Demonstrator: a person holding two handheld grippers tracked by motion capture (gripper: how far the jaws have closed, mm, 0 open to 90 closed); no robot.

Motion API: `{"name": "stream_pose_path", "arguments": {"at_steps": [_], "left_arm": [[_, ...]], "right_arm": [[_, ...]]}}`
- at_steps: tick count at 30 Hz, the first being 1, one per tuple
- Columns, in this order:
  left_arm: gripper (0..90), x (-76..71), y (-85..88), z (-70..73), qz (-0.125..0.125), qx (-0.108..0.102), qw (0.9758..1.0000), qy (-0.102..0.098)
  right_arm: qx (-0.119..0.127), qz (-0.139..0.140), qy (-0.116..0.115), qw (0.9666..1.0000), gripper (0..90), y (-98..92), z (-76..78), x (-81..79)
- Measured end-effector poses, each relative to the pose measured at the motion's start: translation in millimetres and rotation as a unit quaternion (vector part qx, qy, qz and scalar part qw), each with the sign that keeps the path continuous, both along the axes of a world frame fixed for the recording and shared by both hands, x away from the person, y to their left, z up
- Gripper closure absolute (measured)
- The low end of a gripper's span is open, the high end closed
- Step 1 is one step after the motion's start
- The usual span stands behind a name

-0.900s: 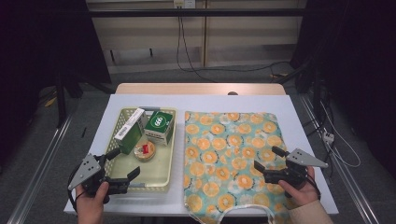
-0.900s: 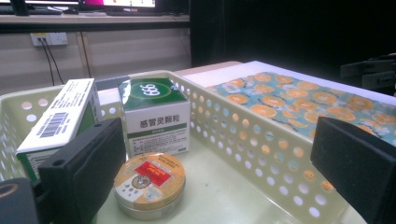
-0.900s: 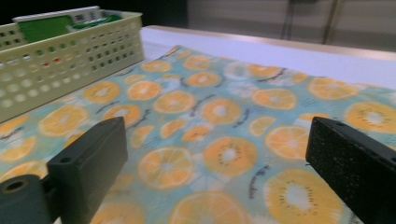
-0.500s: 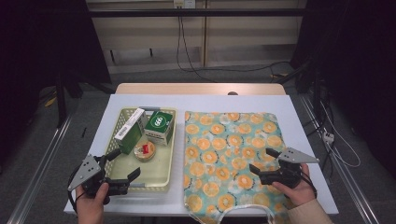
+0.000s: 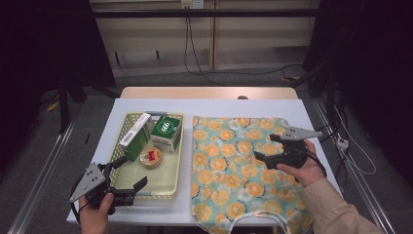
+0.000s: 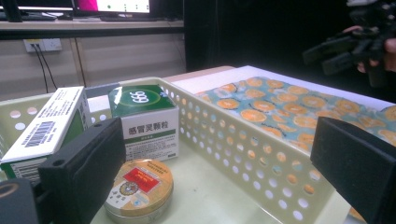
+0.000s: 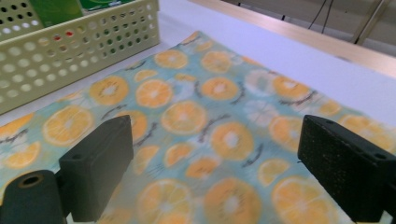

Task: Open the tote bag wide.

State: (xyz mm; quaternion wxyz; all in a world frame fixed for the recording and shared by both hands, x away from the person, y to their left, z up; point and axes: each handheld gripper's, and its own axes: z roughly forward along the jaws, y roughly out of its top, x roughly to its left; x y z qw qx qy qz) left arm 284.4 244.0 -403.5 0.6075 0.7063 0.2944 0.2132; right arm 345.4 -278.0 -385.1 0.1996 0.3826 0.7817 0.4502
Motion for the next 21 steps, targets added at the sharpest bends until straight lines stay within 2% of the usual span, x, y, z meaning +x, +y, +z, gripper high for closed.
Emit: {"name": "stream_pose_path", "arguments": {"at_steps": [2,3,4,5,7,8,10,11,12,14,16,19,21], "left_arm": [[3.2,-0.4,0.7,0.3,-0.002,0.002,1.0000,0.000],[3.2,-0.4,0.1,0.4,-0.002,0.000,1.0000,0.000],[3.2,-0.1,-0.5,0.8,-0.002,-0.001,1.0000,0.000],[3.2,0.3,-1.1,1.3,-0.003,0.000,1.0000,-0.002],[3.1,1.6,-3.3,1.6,-0.007,0.004,1.0000,-0.004],[3.2,2.2,-4.2,1.5,-0.009,0.008,0.9999,-0.003],[3.2,3.1,-5.2,1.1,-0.011,0.017,0.9998,-0.002],[3.2,3.2,-5.8,0.4,-0.010,0.015,0.9998,0.001],[3.1,3.8,-5.8,-0.1,-0.011,0.016,0.9998,0.001],[3.2,4.4,-6.1,-1.0,-0.012,0.017,0.9998,0.006],[3.1,4.5,-5.7,-1.6,-0.012,0.013,0.9998,0.008],[3.1,4.8,-4.8,-2.4,-0.015,0.005,0.9998,0.014],[3.1,4.6,-5.0,-1.8,-0.017,0.000,0.9997,0.018]], "right_arm": [[0.002,-0.001,0.000,1.0000,9.8,-1.4,4.3,5.1],[0.008,-0.005,-0.005,0.9999,9.3,-5.0,11.7,14.5],[0.008,-0.005,-0.005,0.9999,9.3,-5.0,11.7,14.5],[0.013,-0.011,-0.008,0.9998,8.7,-8.6,15.1,24.5],[0.018,-0.013,-0.006,0.9997,8.7,-10.4,14.5,29.7],[0.027,-0.016,0.000,0.9995,8.7,-12.7,9.9,39.8],[0.027,-0.019,0.004,0.9994,8.7,-13.4,6.9,44.5],[0.025,-0.021,0.006,0.9995,8.7,-13.5,3.7,48.9],[0.010,-0.026,0.008,0.9996,8.4,-13.5,-2.2,57.1],[0.010,-0.027,0.011,0.9995,8.2,-14.0,-4.6,60.5],[0.015,-0.032,0.017,0.9992,7.7,-15.7,-8.4,66.1],[0.009,-0.040,0.022,0.9989,7.8,-18.4,-12.9,74.8],[0.011,-0.040,0.025,0.9988,7.8,-18.5,-13.2,75.8]]}}
